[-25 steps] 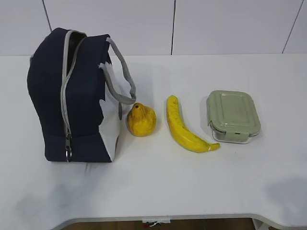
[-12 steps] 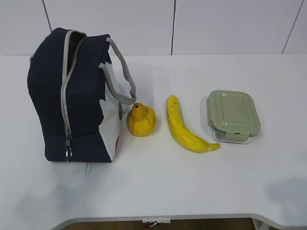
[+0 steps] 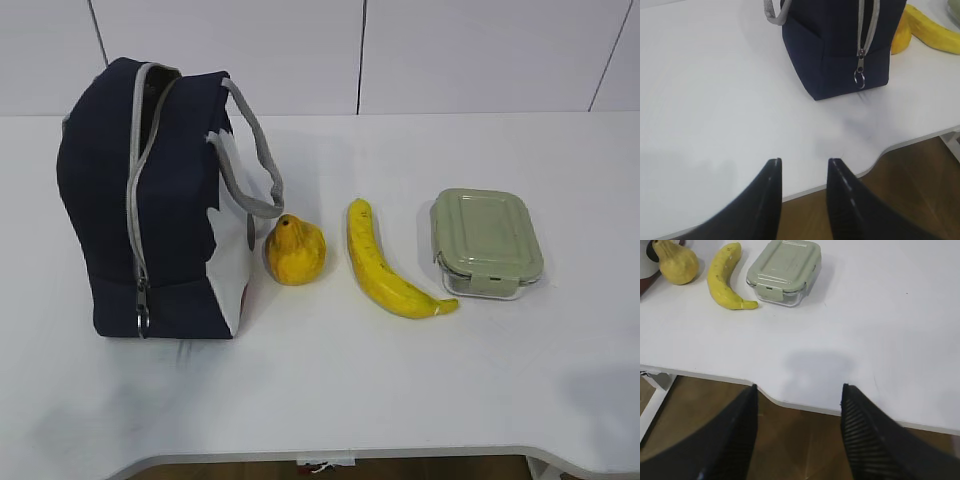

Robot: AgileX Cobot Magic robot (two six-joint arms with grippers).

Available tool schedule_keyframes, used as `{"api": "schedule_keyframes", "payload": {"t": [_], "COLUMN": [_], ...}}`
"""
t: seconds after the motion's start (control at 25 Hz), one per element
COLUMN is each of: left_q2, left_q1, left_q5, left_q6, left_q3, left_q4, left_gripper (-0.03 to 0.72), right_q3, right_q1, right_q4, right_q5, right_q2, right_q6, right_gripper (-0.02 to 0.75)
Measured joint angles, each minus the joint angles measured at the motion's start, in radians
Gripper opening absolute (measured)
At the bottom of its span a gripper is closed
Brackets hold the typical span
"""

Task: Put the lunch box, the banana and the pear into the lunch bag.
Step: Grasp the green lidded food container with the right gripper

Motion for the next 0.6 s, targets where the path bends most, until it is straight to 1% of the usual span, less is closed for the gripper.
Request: {"api": "schedule_keyframes", "payload": {"t": [0.28, 0.36, 0.52, 0.6], "left_q2": [0.000, 0.000, 0.000, 0.000], "left_q1": [0.000, 0.000, 0.000, 0.000], "left_q5": [0.000, 0.000, 0.000, 0.000], "left_q6": [0.000, 0.000, 0.000, 0.000], "left_q3": [0.000, 0.000, 0.000, 0.000], "left_q4": [0.000, 0.000, 0.000, 0.000], "left_gripper": [0.234, 0.234, 0.234, 0.234], "right_q3": [-0.073, -0.093, -0.111, -0.113], "right_q1": [0.000, 0.000, 0.000, 0.000], "right_q4": [-0.007, -0.048, -0.164, -0.187], "right_q5": [0.000, -0.002, -0.003, -0.003], "right_q2": [0.135, 0.187, 0.290, 0.345], "right_q6": [0.024, 0.073, 0.137, 0.146], "right_gripper": [0.435, 0.435, 0.435, 0.435]}}
